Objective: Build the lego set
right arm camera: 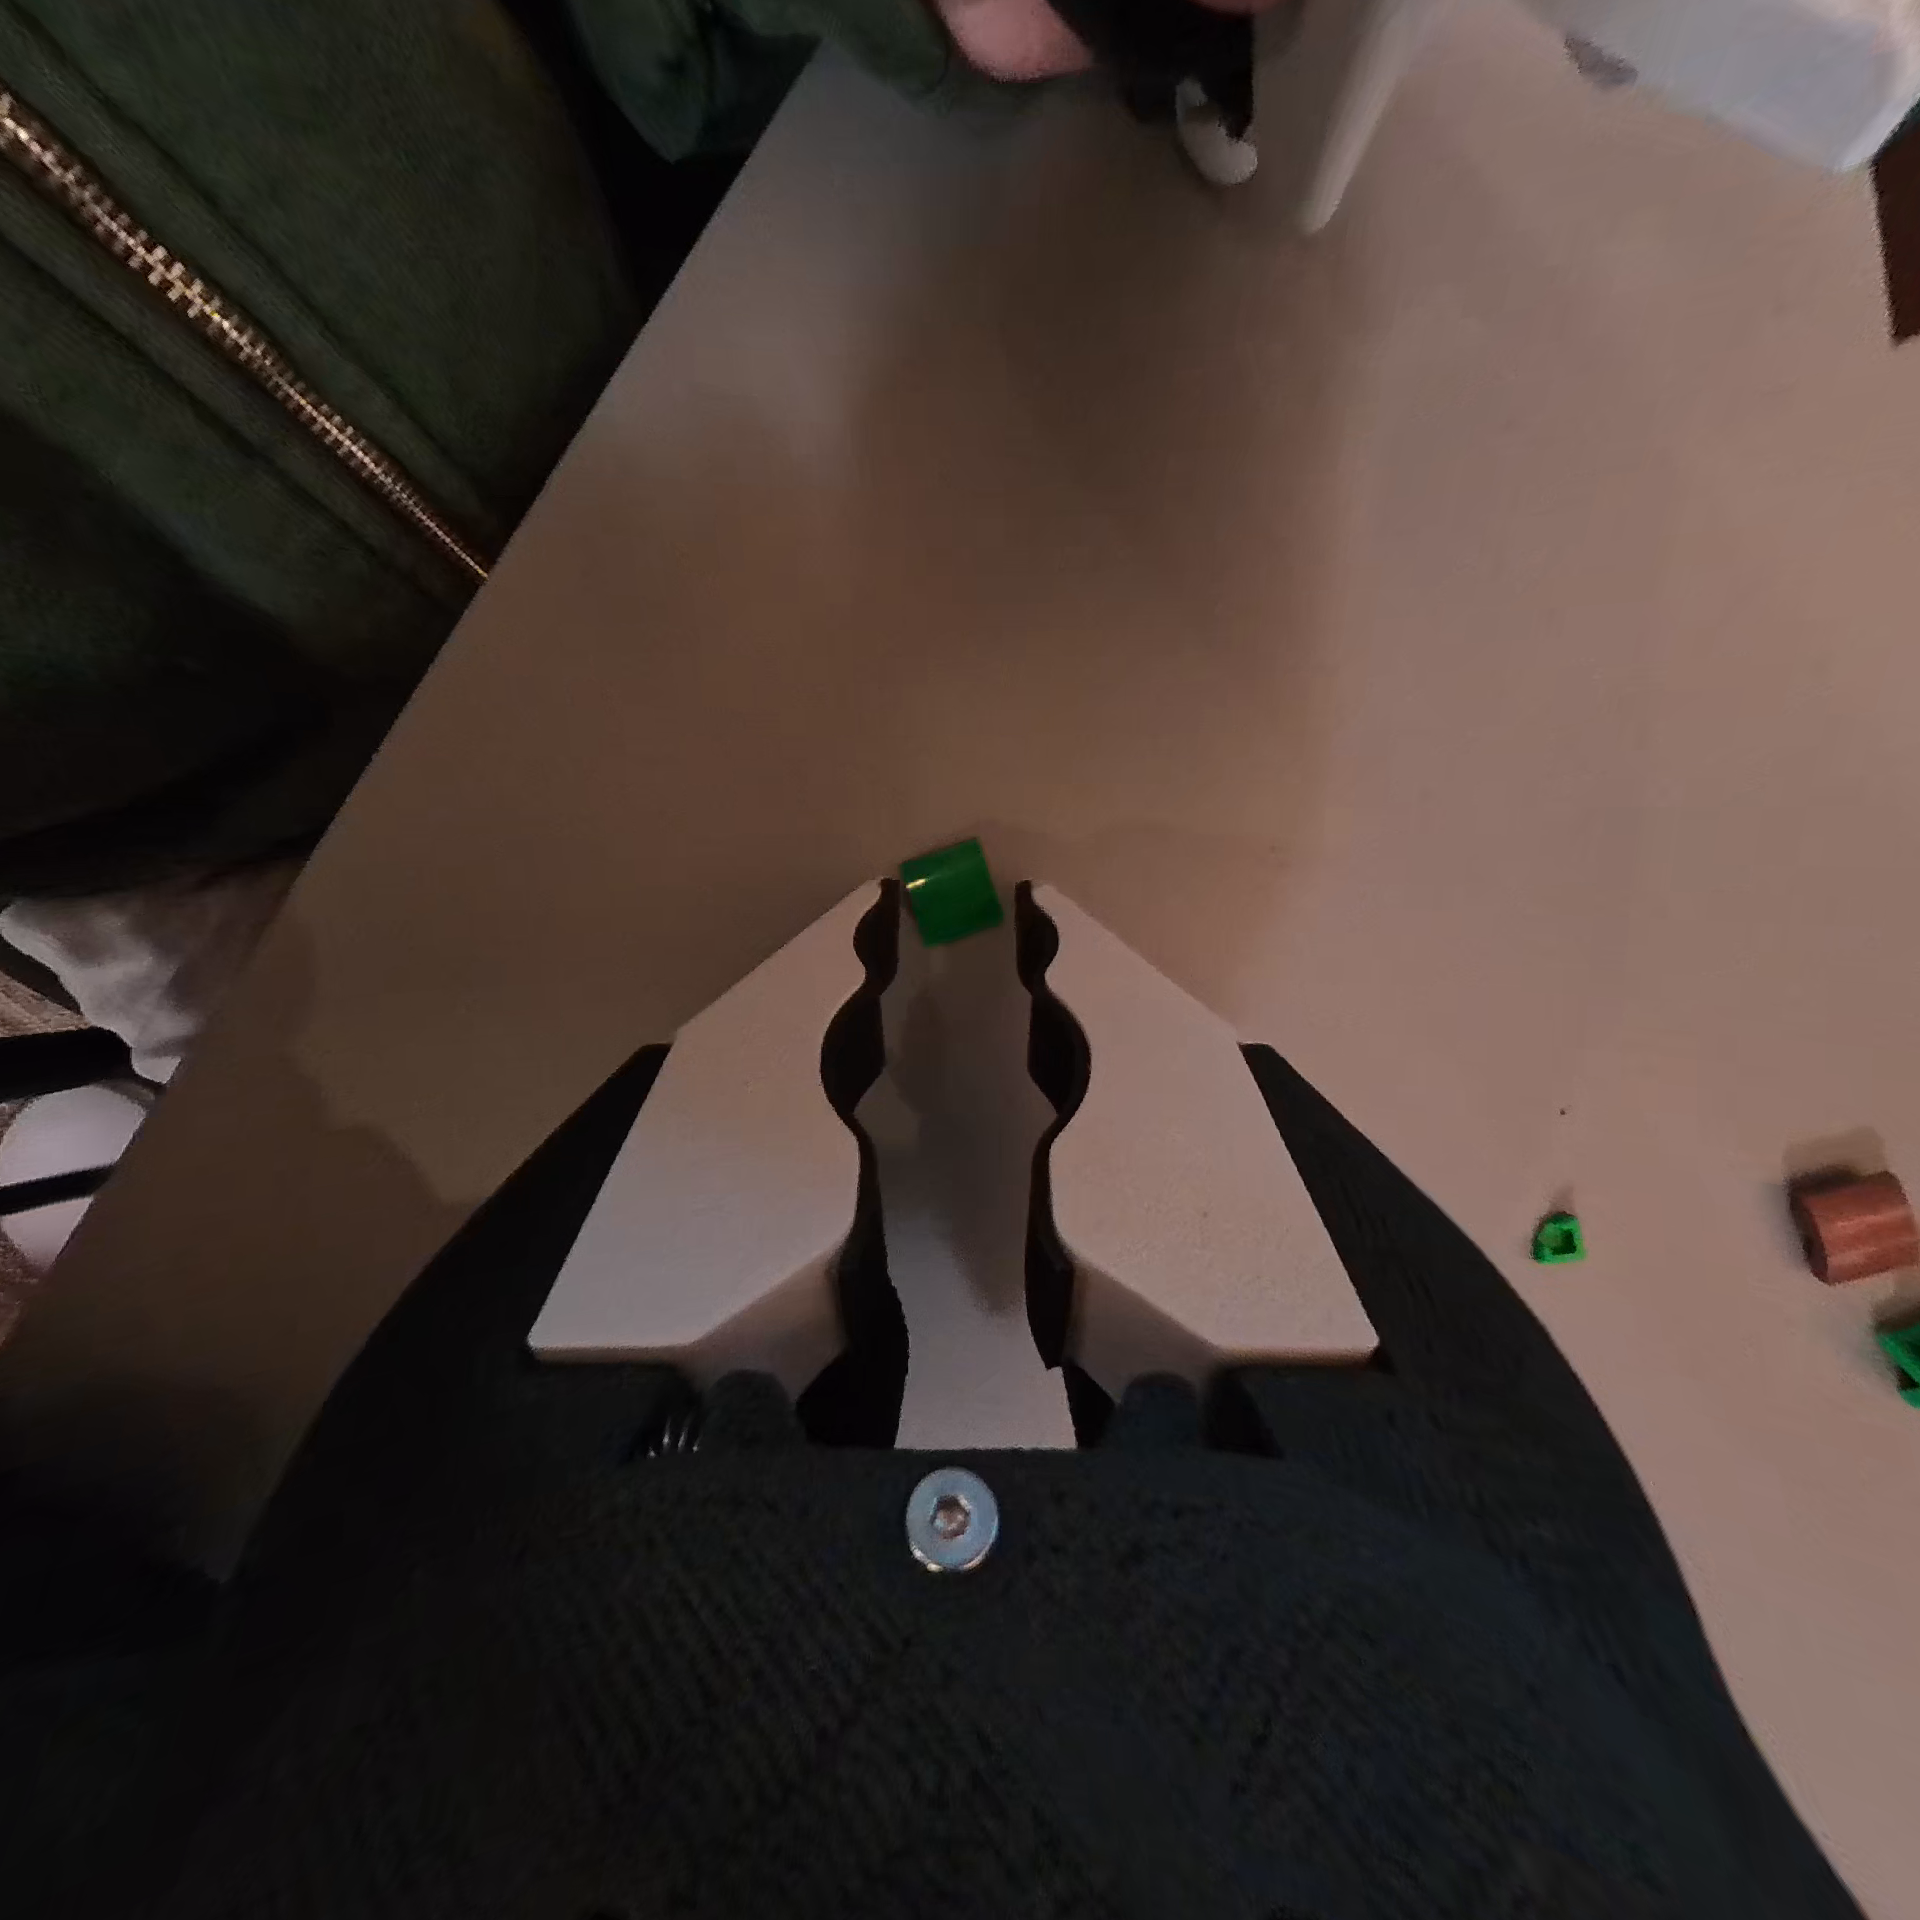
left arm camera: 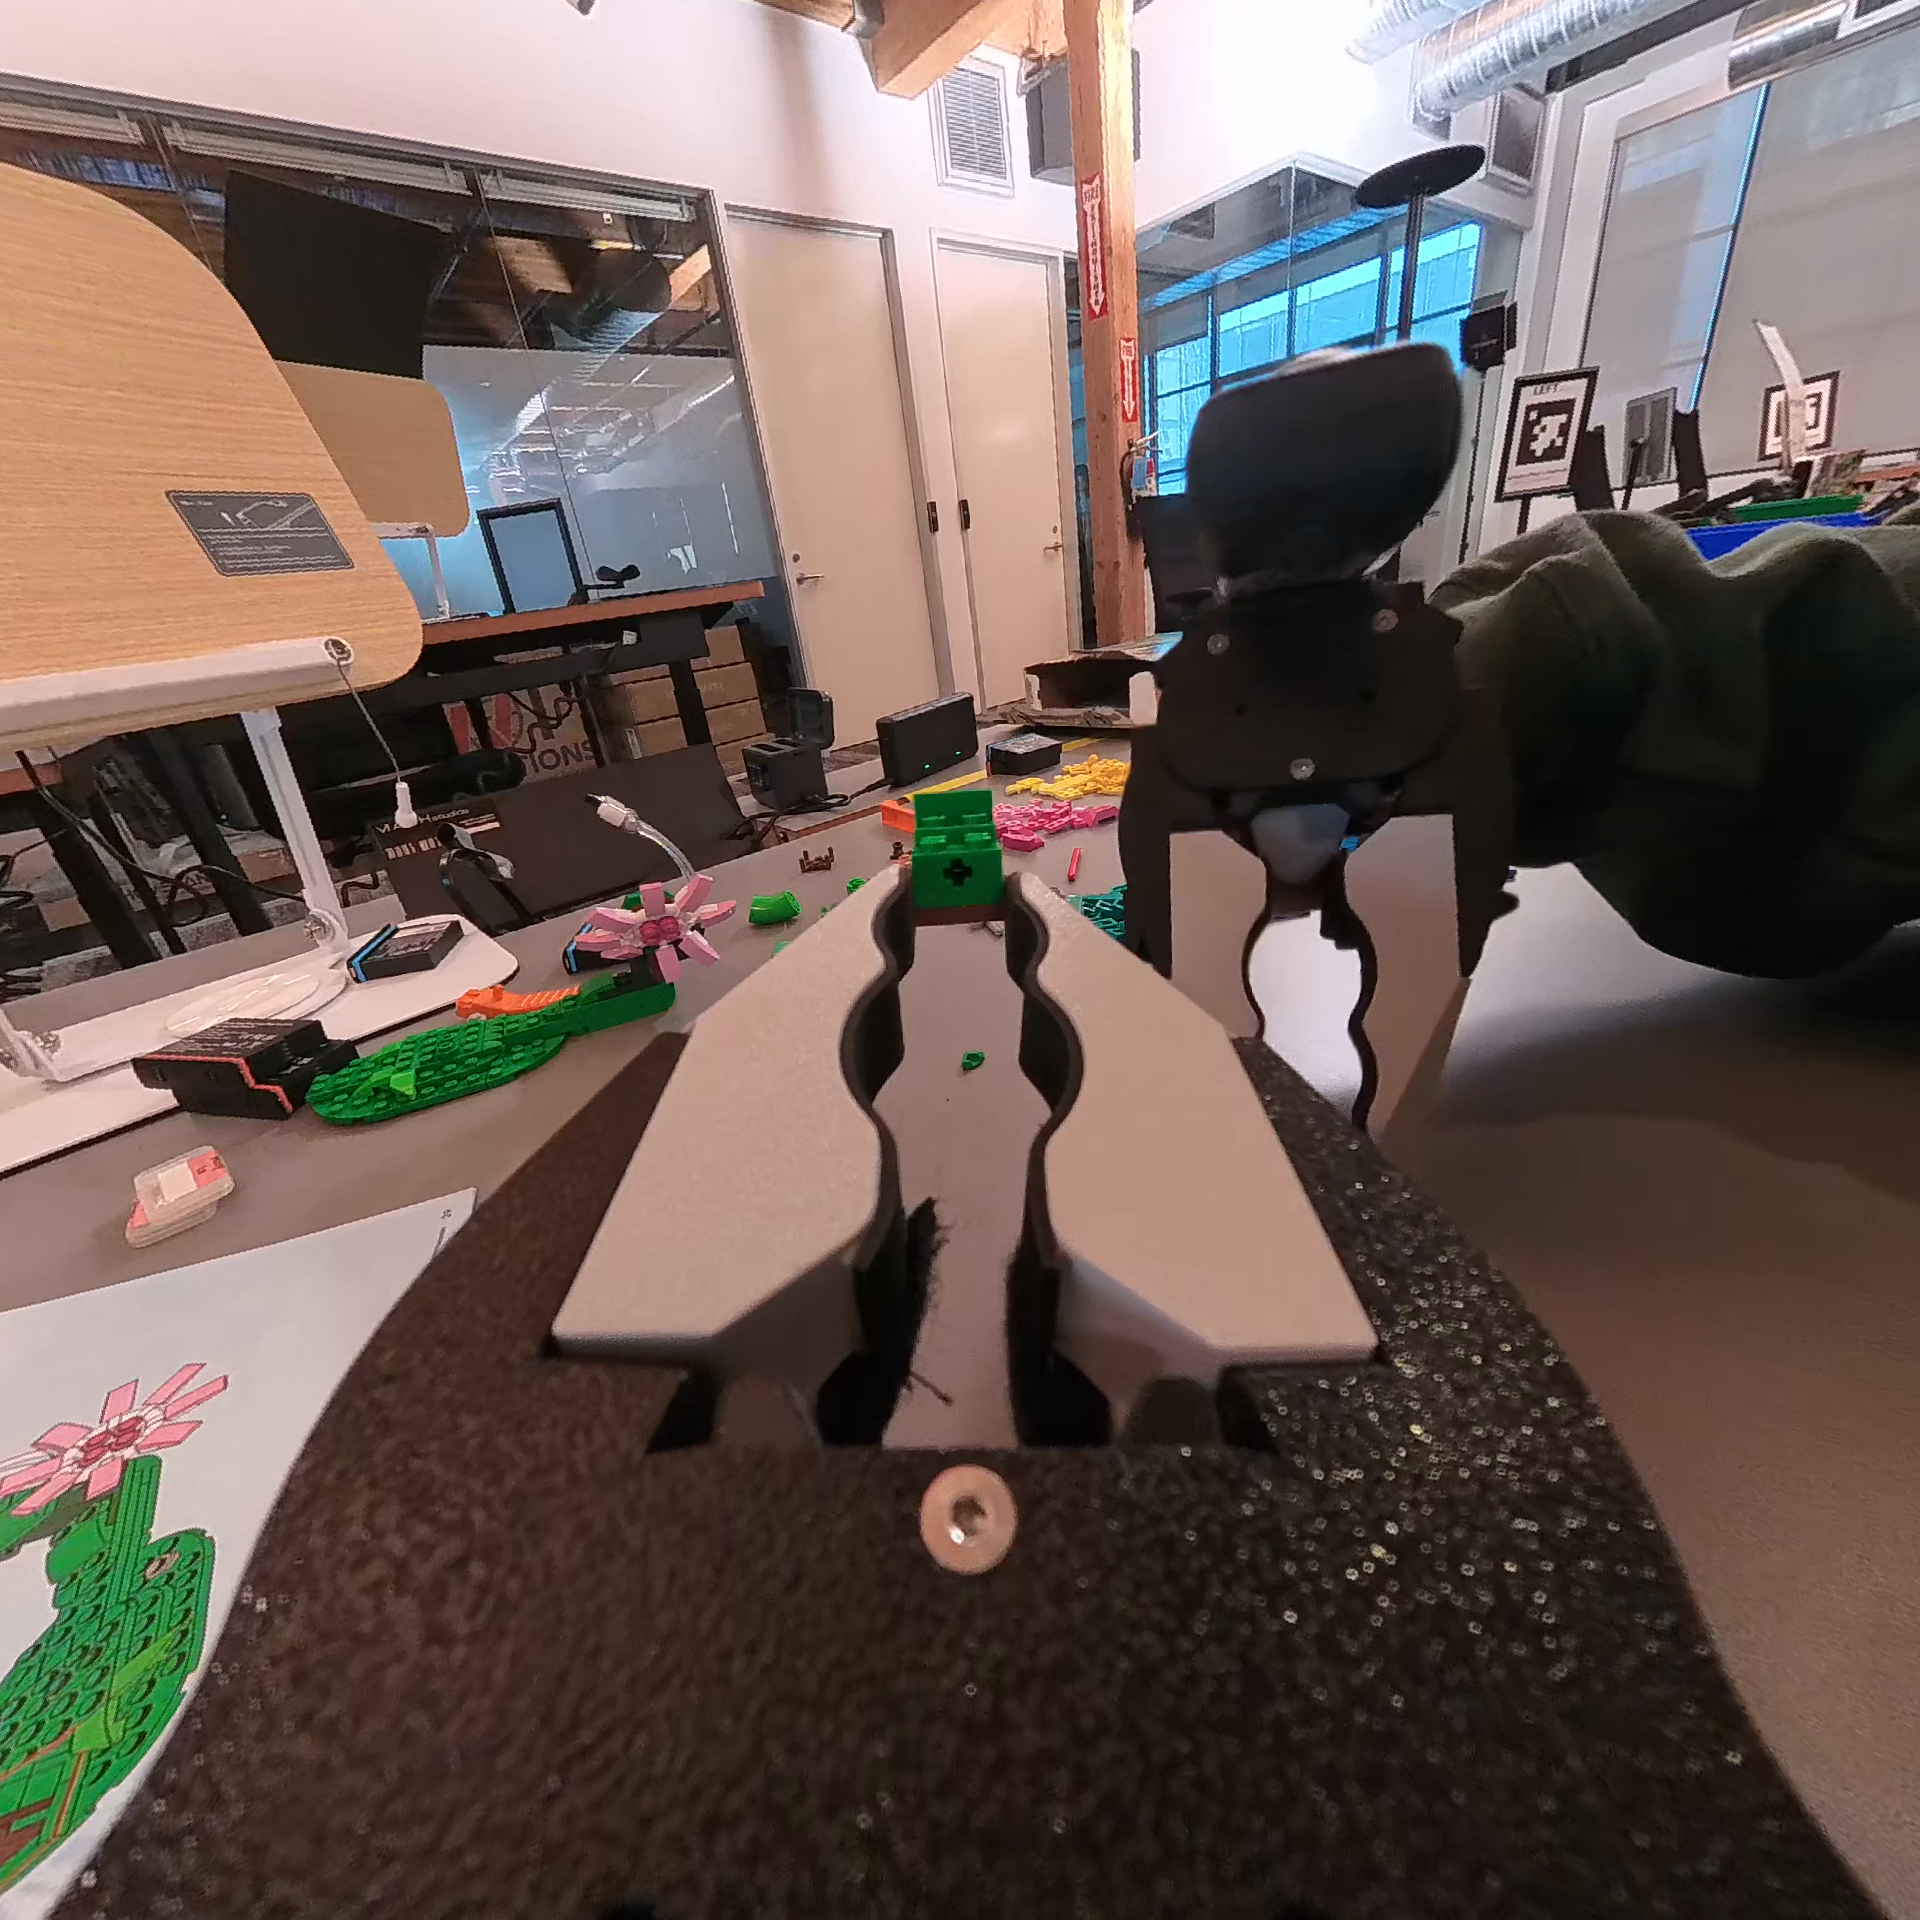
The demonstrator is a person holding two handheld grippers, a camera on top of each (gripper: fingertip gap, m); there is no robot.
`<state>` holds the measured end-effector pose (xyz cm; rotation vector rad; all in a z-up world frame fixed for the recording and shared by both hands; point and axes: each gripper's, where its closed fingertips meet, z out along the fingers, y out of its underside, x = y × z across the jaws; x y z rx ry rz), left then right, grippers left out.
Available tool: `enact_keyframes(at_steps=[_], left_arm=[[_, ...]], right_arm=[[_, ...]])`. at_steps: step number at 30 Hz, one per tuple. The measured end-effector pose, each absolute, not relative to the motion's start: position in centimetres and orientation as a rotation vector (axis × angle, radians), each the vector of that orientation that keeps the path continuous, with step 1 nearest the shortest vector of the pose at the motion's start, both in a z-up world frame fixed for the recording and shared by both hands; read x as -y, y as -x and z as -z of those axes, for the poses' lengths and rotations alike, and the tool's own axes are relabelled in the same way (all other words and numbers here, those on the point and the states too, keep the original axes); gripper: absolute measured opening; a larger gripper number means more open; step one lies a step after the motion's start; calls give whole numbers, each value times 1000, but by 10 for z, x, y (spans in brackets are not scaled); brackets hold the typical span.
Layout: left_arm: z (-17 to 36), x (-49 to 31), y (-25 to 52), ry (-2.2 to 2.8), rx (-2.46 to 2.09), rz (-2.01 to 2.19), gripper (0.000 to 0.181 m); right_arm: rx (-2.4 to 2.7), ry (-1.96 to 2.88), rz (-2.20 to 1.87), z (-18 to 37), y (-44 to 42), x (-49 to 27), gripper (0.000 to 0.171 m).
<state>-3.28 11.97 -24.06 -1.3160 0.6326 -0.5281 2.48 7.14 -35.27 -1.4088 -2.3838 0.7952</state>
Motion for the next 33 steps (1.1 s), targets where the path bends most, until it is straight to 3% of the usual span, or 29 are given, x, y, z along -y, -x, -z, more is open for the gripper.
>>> enact_keyframes(at_steps=[7,13,19,23,27,33], left_arm=[[241,-120,33,1315,-632,529,14],[241,-119,32,1316,-639,539,14],[241,-116,28,1327,-647,621,14],[242,-112,23,1329,-671,685,14],[243,-106,14,1337,-714,778,14],[242,-96,7,1310,-767,866,14]], right_arm=[[2166,1550,-953,343,-17,-81,14],[1501,1854,-1612,278,-5,-105,14],[1416,1823,-1740,251,-8,-101,14],[1480,1716,-1654,229,-7,-101,14],[1699,1546,-1276,209,0,-105,14],[2150,1446,-780,232,9,-97,15]])
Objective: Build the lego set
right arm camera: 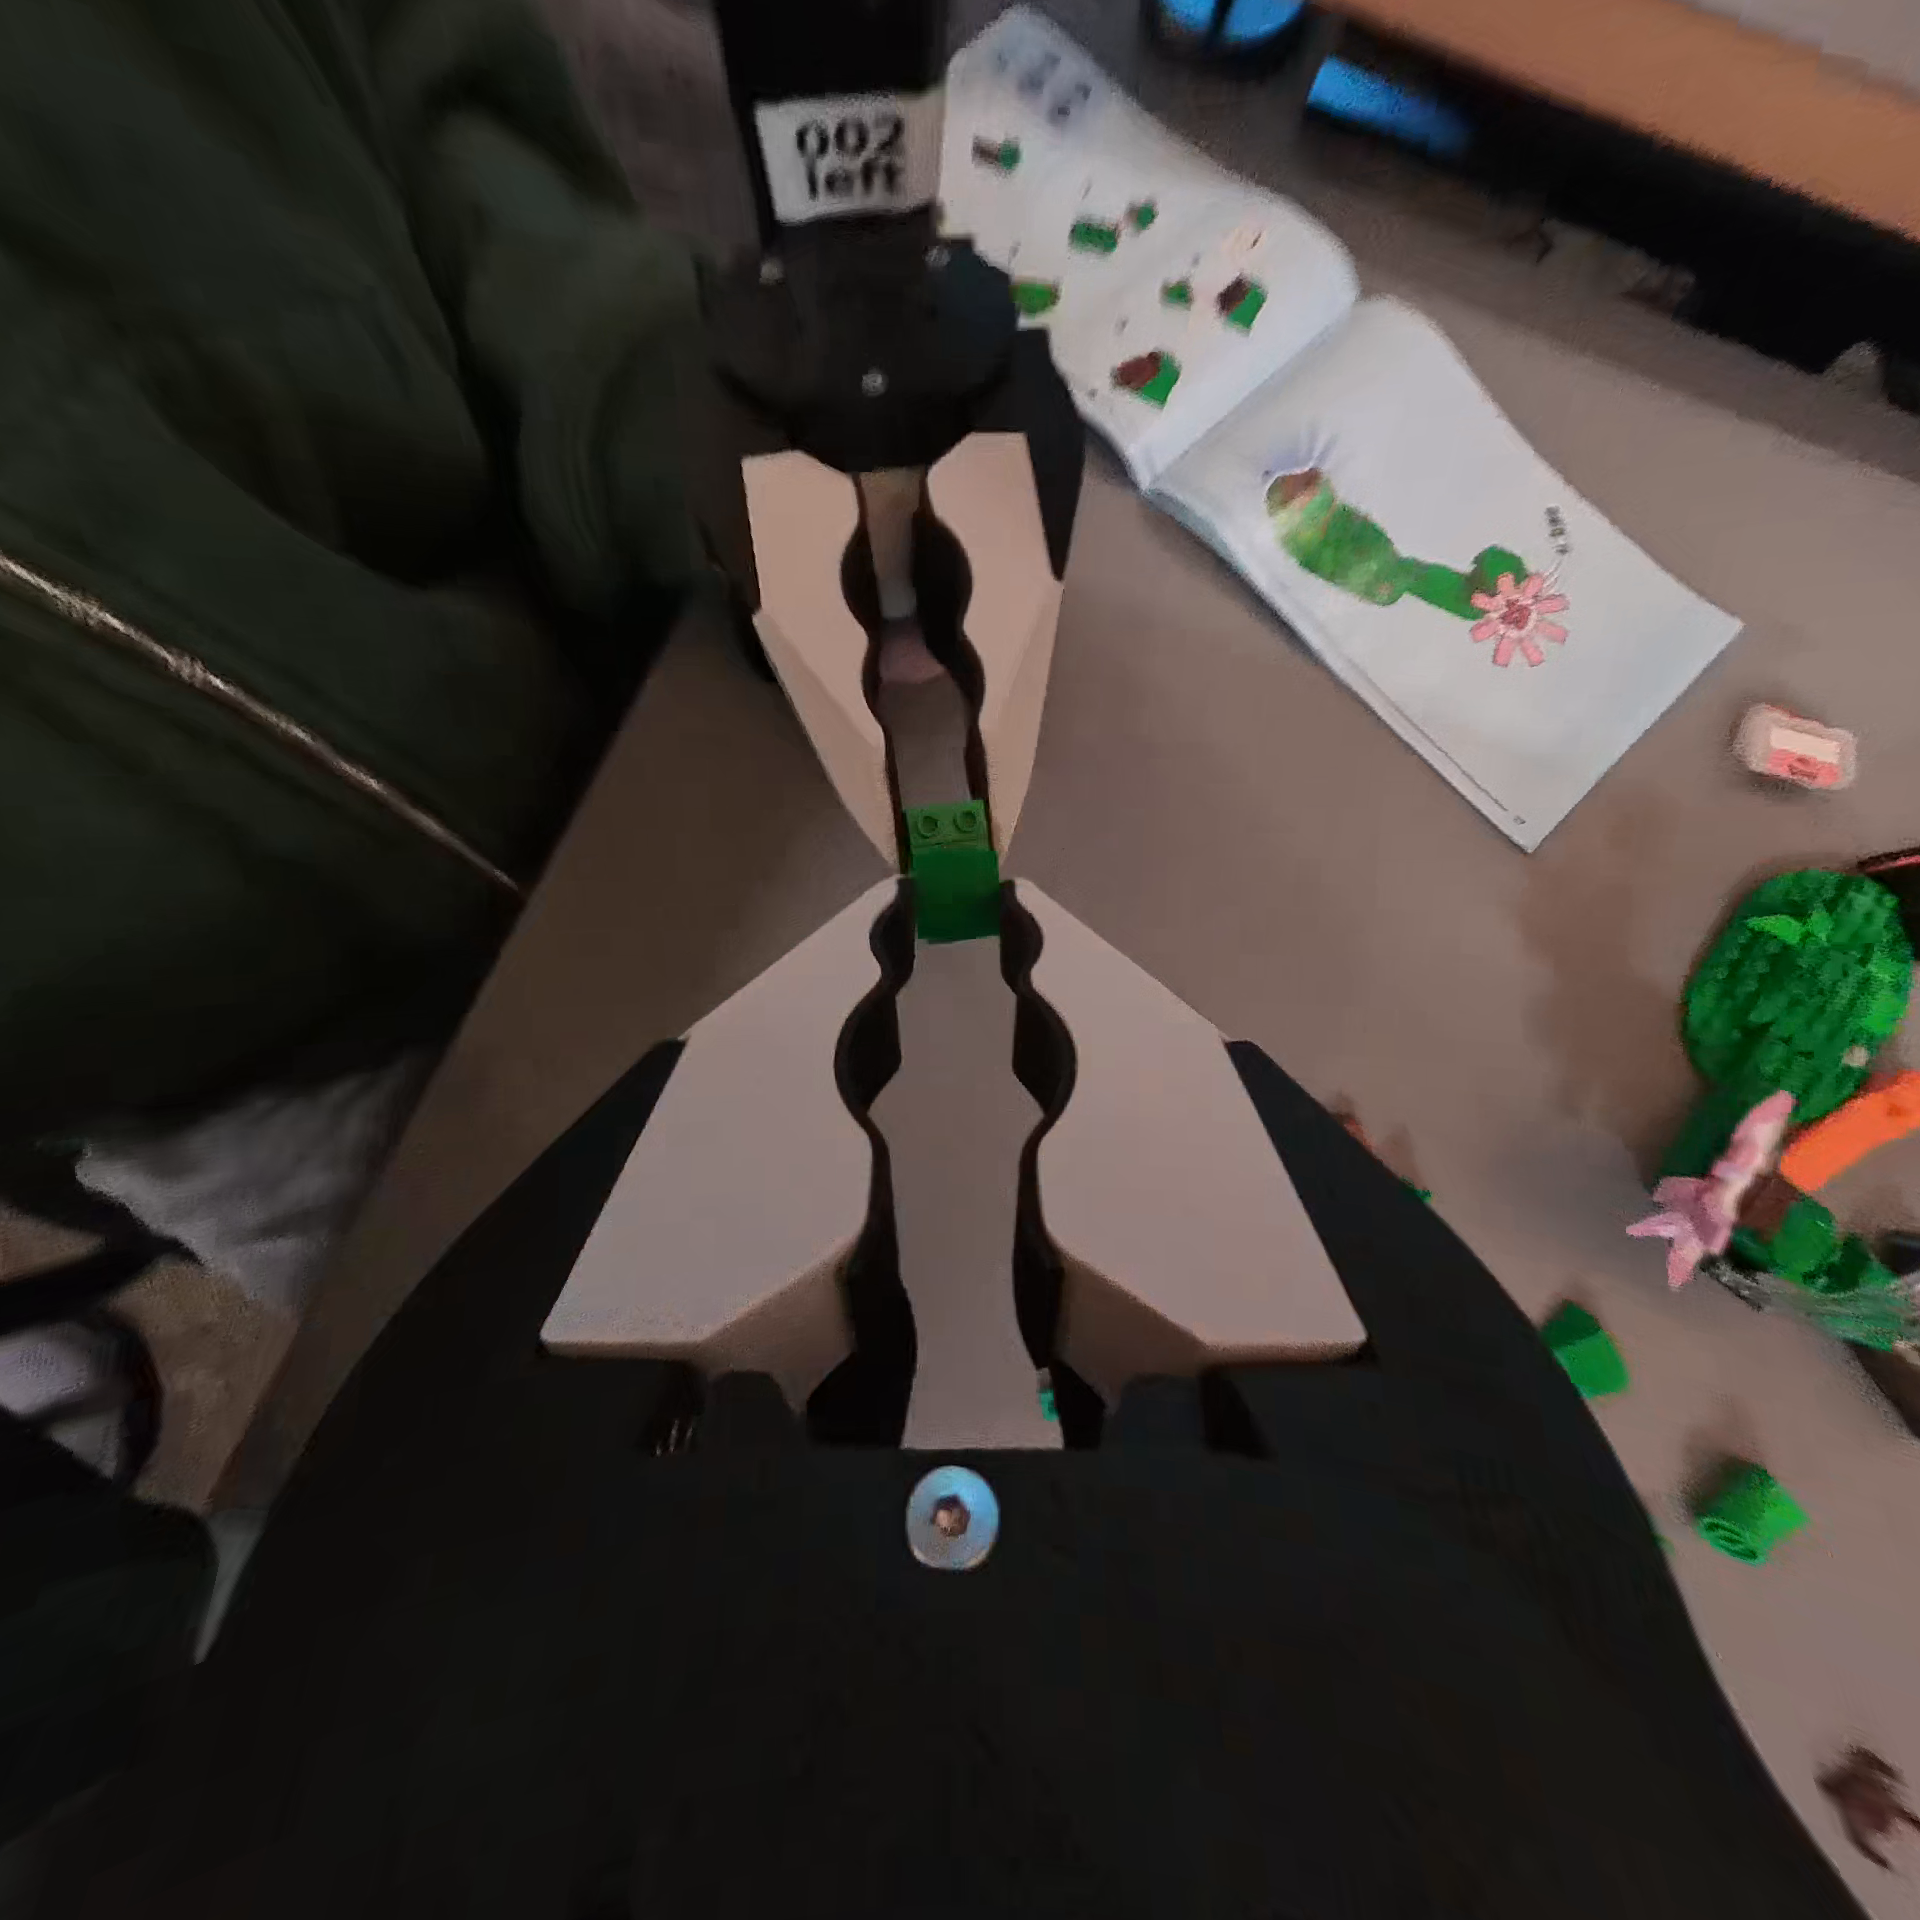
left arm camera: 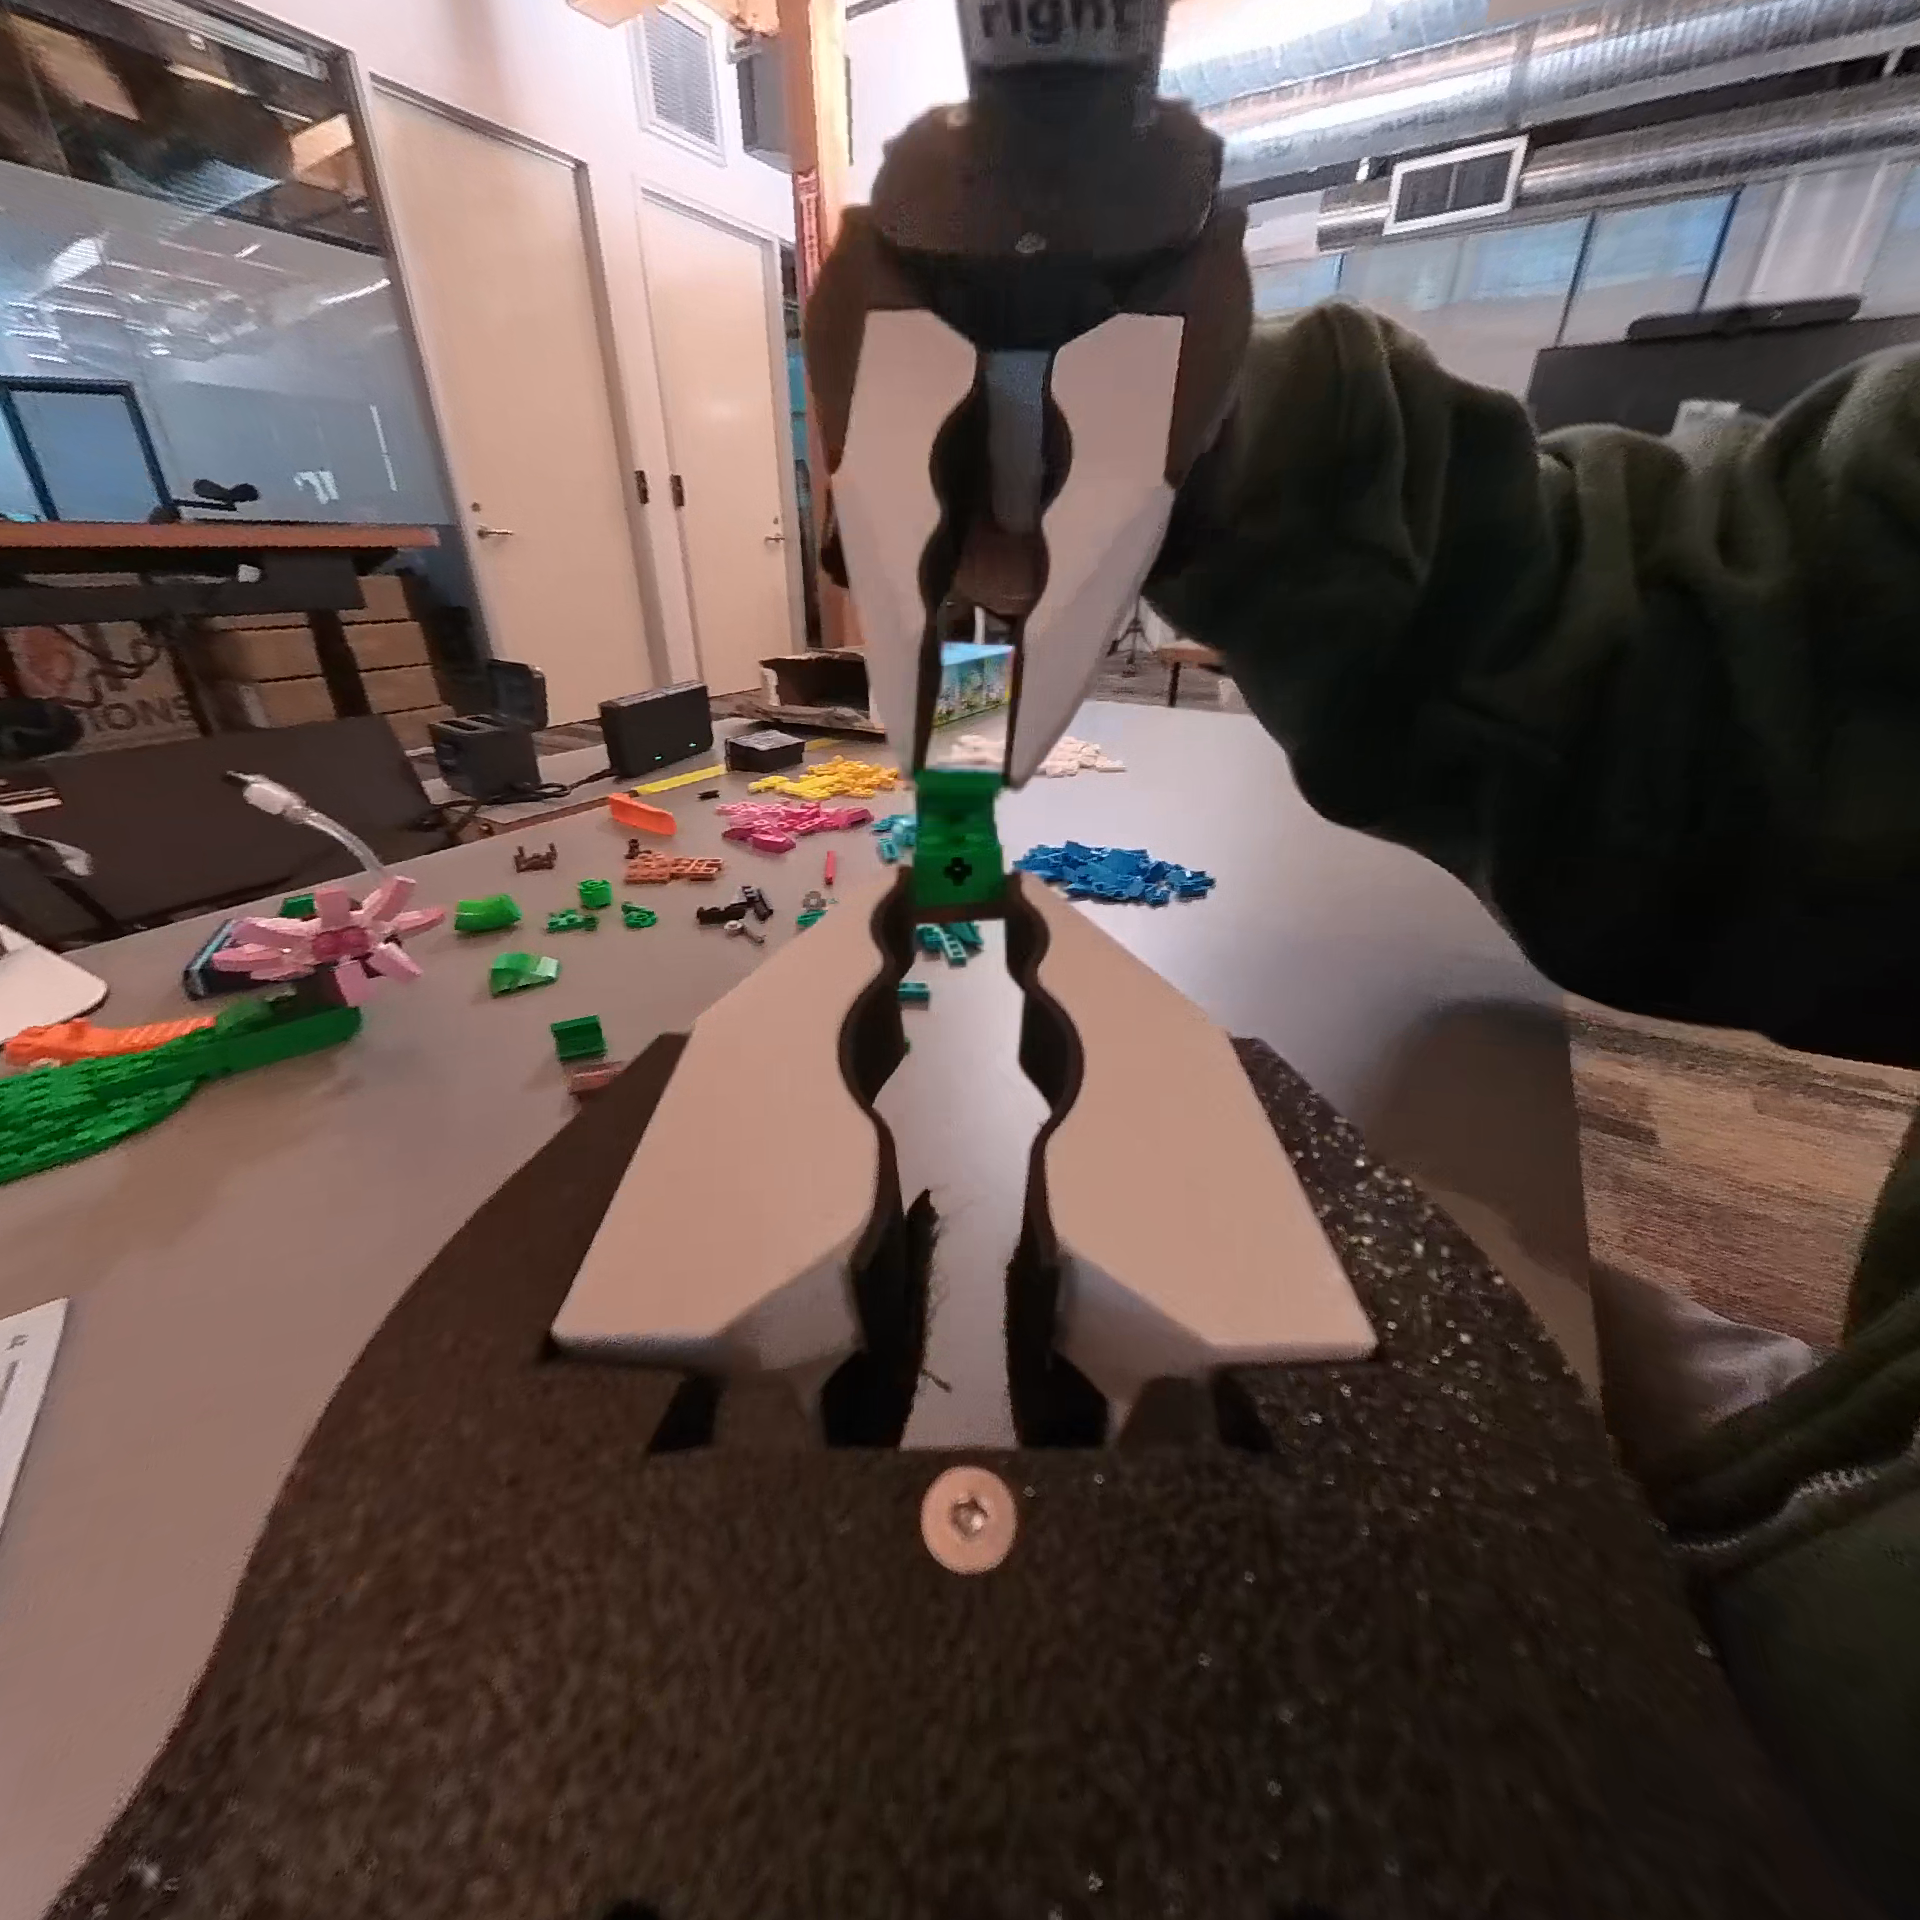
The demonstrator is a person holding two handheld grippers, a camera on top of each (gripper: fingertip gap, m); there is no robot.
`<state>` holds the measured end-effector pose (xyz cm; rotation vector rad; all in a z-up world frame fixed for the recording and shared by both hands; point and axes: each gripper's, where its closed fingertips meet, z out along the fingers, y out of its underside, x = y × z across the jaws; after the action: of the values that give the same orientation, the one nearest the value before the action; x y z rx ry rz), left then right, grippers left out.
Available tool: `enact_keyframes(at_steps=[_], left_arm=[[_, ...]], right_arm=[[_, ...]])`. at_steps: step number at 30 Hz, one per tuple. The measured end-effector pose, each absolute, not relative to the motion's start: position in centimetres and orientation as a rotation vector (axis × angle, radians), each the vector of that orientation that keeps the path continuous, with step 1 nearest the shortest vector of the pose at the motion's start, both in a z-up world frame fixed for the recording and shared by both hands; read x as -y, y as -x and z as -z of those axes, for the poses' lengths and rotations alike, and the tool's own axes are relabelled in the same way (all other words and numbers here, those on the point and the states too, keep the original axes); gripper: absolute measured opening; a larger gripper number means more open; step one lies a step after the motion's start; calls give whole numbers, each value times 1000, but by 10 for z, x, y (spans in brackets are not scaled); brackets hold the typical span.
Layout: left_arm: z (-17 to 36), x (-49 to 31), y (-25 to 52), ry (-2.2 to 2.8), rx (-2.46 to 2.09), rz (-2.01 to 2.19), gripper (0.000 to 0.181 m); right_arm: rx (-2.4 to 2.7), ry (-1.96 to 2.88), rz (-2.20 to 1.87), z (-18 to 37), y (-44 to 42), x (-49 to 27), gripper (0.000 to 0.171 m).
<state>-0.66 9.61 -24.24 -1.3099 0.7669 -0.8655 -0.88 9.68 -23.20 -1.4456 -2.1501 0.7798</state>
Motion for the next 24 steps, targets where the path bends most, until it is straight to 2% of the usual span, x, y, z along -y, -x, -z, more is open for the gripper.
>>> enact_keyframes(at_steps=[24], left_arm=[[239,-86,1,1258,-810,949,14]], right_arm=[[2326,1490,-651,235,5,-85,15]])
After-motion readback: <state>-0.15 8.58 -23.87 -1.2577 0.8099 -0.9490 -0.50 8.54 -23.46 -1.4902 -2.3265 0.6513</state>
